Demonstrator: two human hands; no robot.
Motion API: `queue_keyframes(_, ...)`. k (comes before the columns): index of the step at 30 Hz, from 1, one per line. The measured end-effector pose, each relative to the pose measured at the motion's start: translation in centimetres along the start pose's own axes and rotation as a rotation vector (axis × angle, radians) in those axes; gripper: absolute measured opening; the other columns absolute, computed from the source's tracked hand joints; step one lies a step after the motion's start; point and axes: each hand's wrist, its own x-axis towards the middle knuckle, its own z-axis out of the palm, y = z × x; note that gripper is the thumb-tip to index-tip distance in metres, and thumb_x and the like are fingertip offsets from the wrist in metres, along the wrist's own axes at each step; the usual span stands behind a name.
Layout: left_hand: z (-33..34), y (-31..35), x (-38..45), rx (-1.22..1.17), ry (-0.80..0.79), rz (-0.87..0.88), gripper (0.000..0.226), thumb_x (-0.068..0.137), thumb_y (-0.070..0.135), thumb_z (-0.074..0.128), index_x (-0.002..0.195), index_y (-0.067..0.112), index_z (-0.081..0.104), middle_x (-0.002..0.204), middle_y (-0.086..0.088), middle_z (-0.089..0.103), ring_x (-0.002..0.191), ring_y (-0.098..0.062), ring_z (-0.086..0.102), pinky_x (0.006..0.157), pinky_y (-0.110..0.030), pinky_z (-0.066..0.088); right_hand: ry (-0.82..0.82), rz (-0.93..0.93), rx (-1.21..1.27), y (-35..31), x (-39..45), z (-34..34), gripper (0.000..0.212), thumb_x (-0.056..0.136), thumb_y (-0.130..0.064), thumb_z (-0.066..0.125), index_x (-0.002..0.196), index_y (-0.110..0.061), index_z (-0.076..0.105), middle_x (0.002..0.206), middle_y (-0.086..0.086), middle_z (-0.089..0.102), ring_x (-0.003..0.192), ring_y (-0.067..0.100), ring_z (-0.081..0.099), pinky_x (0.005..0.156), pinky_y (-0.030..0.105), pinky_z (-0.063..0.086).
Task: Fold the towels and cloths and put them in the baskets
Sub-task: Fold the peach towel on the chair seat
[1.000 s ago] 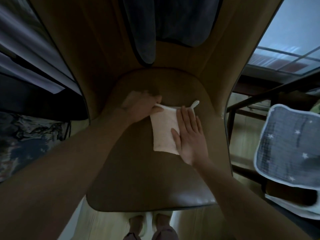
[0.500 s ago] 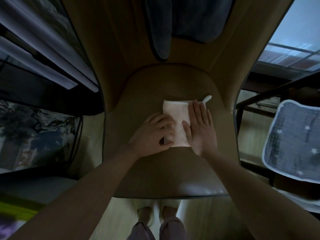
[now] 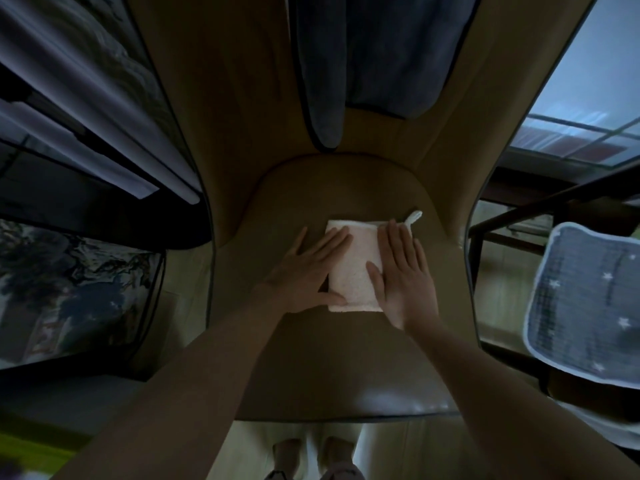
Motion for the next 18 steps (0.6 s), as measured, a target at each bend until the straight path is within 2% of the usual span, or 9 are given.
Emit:
queue_keyframes(10,-3.9,-2.8,6.5,-0.015,0.019,-0.009,0.105,0.083,0.070,0.047,0.149,0.023,-0.020,0.156,0.006,-0.027,0.142,-0.009,-0.024,0.113,-0.048,-0.014,-0.001,0.006,-0.073,3.1,7.2,-1.5,0.066,0.101,-0.050,0.013,0.153,-0.013,-0.002,0.161,0.004,-0.005,0.147,0.016,-0.009,0.120,0.034,-0.005)
queue_keyframes(14,-4.9,-2.1,6.5,-0.026,0.000,-0.035,0.100,0.086,0.064,0.049,0.151,0.022,-0.014,0.157,0.004,-0.023,0.144,-0.012,-0.020,0.117,-0.049,-0.010,-0.078,0.006,-0.084,3.4,7.8,-2.1,0.069,0.096,-0.054,0.003,0.153,-0.016,-0.008,0.160,0.001,-0.012,0.146,0.014,-0.016,0.118,0.034,-0.011)
queue_keyframes(16,-6.1,-1.0,5.5,-0.034,-0.018,-0.084,0.085,0.091,0.053,0.049,0.153,0.021,-0.001,0.160,0.001,-0.009,0.147,-0.018,-0.005,0.119,-0.050,0.002,-0.151,0.021,-0.056,3.1,7.8,-3.5,0.068,0.095,-0.055,0.001,0.152,-0.018,-0.010,0.160,0.003,-0.012,0.145,0.015,-0.017,0.118,0.034,-0.011)
queue_keyframes(18,-8.1,-0.1,3.7,-0.120,0.032,-0.140,0.059,0.096,0.043,0.047,0.148,0.022,0.027,0.154,-0.005,0.029,0.137,-0.020,0.032,0.112,-0.040,0.027,-0.144,0.049,-0.005,2.2,7.5,-6.2,0.064,0.099,-0.049,0.011,0.153,-0.017,0.001,0.161,0.007,-0.001,0.148,0.020,-0.006,0.120,0.035,-0.005)
